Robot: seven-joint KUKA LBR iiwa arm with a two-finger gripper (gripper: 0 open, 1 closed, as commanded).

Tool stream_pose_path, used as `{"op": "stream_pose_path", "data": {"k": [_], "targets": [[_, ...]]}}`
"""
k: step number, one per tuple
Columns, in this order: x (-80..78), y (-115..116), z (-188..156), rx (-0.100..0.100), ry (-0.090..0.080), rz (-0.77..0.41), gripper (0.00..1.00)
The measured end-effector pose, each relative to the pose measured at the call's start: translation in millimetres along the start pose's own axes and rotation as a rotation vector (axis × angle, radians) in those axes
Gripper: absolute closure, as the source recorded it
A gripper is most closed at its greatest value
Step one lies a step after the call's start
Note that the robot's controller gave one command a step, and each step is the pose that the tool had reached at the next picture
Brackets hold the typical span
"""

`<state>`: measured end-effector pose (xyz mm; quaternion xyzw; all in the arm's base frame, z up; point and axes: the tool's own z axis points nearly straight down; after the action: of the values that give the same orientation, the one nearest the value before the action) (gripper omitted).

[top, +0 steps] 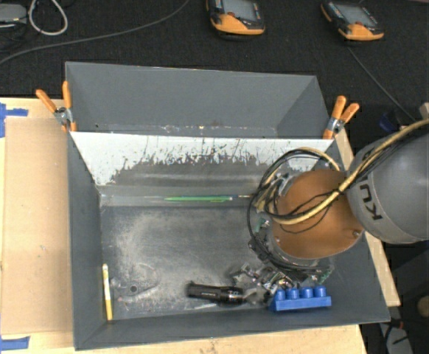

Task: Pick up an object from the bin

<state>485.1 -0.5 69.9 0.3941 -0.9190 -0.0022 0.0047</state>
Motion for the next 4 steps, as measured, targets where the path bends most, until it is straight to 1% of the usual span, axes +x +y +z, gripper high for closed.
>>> {"op": "stream_pose_path", "data": {"k": [1,2,3,4], "targets": [[0.0,0,0,0.0,0.0,0.001,1.0],[0.2,2,-12,-0.003,0.001,0.003,1.0],[-0.4,2,-25,-0.002,0.0,0.003,1.0],[0.9,4,-50,-0.008,0.005,0.005,1.0]]}}
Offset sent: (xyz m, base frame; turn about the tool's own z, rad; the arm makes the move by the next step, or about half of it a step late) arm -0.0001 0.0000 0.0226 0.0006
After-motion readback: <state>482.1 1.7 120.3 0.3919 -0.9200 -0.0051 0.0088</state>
